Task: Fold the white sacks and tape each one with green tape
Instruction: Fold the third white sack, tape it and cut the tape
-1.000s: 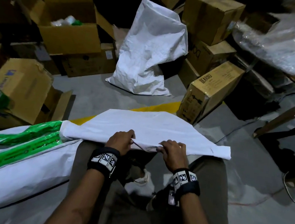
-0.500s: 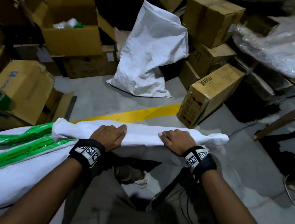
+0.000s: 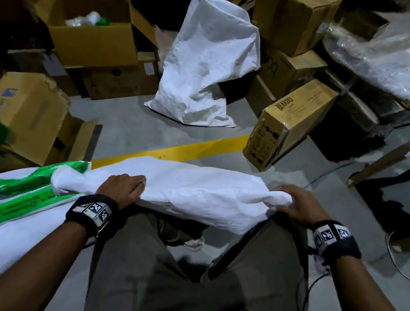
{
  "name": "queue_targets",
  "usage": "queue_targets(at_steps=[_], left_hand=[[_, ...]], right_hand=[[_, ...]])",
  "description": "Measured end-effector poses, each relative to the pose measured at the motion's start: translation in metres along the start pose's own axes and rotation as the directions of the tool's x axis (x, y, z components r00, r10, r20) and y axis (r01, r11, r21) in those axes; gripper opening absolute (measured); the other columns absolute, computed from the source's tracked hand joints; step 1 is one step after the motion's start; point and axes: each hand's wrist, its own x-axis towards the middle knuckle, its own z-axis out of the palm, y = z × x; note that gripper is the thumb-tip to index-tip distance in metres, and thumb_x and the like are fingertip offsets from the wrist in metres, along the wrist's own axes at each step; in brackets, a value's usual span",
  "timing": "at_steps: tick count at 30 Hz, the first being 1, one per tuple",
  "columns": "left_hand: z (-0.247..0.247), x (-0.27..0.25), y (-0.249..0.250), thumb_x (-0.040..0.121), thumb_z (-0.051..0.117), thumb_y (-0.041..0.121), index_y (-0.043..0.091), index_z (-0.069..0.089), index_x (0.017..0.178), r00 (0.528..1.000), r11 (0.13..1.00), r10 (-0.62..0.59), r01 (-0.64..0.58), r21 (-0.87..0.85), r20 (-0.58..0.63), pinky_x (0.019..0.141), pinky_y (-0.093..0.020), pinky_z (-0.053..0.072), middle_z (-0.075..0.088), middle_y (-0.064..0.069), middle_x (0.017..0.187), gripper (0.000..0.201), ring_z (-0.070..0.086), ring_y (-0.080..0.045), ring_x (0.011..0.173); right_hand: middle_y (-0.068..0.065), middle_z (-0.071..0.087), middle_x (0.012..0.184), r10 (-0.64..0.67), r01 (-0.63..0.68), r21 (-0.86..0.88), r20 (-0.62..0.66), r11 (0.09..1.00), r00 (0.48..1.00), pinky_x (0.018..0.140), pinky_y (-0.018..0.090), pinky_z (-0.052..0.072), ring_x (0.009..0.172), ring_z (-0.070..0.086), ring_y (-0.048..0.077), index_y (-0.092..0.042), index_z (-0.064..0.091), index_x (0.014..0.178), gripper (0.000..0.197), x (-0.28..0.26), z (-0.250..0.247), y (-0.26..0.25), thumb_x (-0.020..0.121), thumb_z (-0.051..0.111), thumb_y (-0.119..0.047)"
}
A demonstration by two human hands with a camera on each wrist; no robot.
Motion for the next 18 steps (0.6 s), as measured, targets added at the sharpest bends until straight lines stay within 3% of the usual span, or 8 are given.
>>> queue_targets(at_steps=[2, 4, 6, 9, 11, 14, 15, 18], left_hand=[[0.007, 0.0, -0.001, 0.079, 0.009, 0.058, 0.022, 0.054, 0.092, 1.0, 1.0, -0.019, 0.019, -0.024, 0.02, 0.067, -0.04, 0.035, 0.065, -0.008, 0.082, 0.058, 0.06, -0.034, 0.086], [0.011, -0.002, -0.004, 0.078, 0.008, 0.059, 0.023, 0.057, 0.099, 0.998, 0.998, -0.044, 0.046, -0.048, 0.04, 0.07, -0.04, 0.037, 0.067, -0.01, 0.089, 0.064, 0.06, -0.035, 0.09], [0.009, -0.004, -0.005, 0.076, 0.007, 0.061, 0.025, 0.058, 0.105, 0.997, 0.995, -0.065, 0.068, -0.068, 0.046, 0.073, -0.041, 0.04, 0.068, -0.014, 0.095, 0.069, 0.06, -0.036, 0.093], [0.006, -0.008, -0.005, 0.077, 0.005, 0.063, 0.022, 0.058, 0.12, 0.996, 0.991, -0.078, 0.081, -0.102, 0.039, 0.081, -0.044, 0.043, 0.069, -0.018, 0.104, 0.08, 0.06, -0.038, 0.097], [0.004, -0.009, -0.003, 0.08, 0.008, 0.062, 0.02, 0.058, 0.125, 0.996, 0.99, -0.082, 0.086, -0.114, 0.035, 0.083, -0.043, 0.042, 0.069, -0.018, 0.109, 0.079, 0.06, -0.038, 0.1], [0.003, -0.008, 0.001, 0.078, 0.007, 0.062, 0.02, 0.06, 0.113, 0.997, 0.99, -0.051, 0.058, -0.129, 0.05, 0.081, -0.042, 0.041, 0.068, -0.014, 0.107, 0.076, 0.059, -0.036, 0.097], [0.004, -0.008, 0.002, 0.077, 0.005, 0.063, 0.02, 0.059, 0.11, 0.997, 0.99, -0.038, 0.046, -0.131, 0.06, 0.08, -0.042, 0.041, 0.068, -0.012, 0.106, 0.077, 0.058, -0.035, 0.096], [0.007, -0.004, 0.01, 0.075, 0.002, 0.066, 0.019, 0.061, 0.115, 0.998, 0.989, -0.039, 0.046, -0.137, 0.053, 0.085, -0.042, 0.042, 0.068, -0.011, 0.114, 0.086, 0.059, -0.035, 0.103]], right_hand=[[-0.015, 0.073, 0.098, 0.026, 0.015, 0.333, -0.118, 0.943, 0.993, 0.082, 0.037, 0.054, 0.093, 0.068, 0.009, -0.031, 0.074, 0.099, 0.042, -0.009, 0.004, -0.004, 0.074, 0.075, -0.064], [-0.013, 0.076, 0.092, 0.066, 0.052, 0.508, -0.211, 0.86, 0.975, 0.075, 0.025, 0.053, 0.085, 0.068, 0.001, -0.025, 0.076, 0.094, 0.019, -0.014, 0.003, -0.015, 0.081, 0.081, -0.039], [-0.021, 0.074, 0.09, 0.057, 0.109, 0.52, -0.293, 0.847, 0.955, 0.073, 0.015, 0.049, 0.082, 0.065, -0.007, -0.029, 0.073, 0.092, 0.008, -0.015, -0.003, -0.02, 0.086, 0.078, -0.029], [-0.026, 0.073, 0.095, 0.017, 0.15, 0.527, -0.298, 0.837, 0.955, 0.077, 0.014, 0.05, 0.087, 0.066, -0.006, -0.025, 0.074, 0.1, 0.011, -0.008, -0.017, -0.013, 0.09, 0.073, -0.029], [-0.015, 0.076, 0.1, 0.009, 0.142, 0.539, -0.266, 0.83, 0.964, 0.079, 0.018, 0.051, 0.091, 0.068, 0.002, -0.013, 0.075, 0.105, 0.018, -0.002, -0.02, -0.004, 0.089, 0.069, -0.018], [0.009, 0.076, 0.099, 0.025, 0.103, 0.534, -0.227, 0.839, 0.974, 0.078, 0.028, 0.052, 0.087, 0.067, 0.015, -0.003, 0.073, 0.104, 0.015, 0.005, -0.019, 0.008, 0.095, 0.064, -0.011], [0.009, 0.076, 0.095, 0.049, 0.08, 0.528, -0.225, 0.845, 0.973, 0.074, 0.026, 0.051, 0.084, 0.066, 0.014, -0.004, 0.073, 0.102, 0.013, 0.007, -0.016, 0.015, 0.096, 0.063, -0.009], [-0.011, 0.072, 0.079, 0.135, 0.012, 0.451, -0.293, 0.892, 0.946, 0.065, 0.016, 0.044, 0.07, 0.059, -0.001, -0.006, 0.072, 0.097, 0.009, 0.011, -0.014, 0.024, 0.096, 0.066, -0.013]])
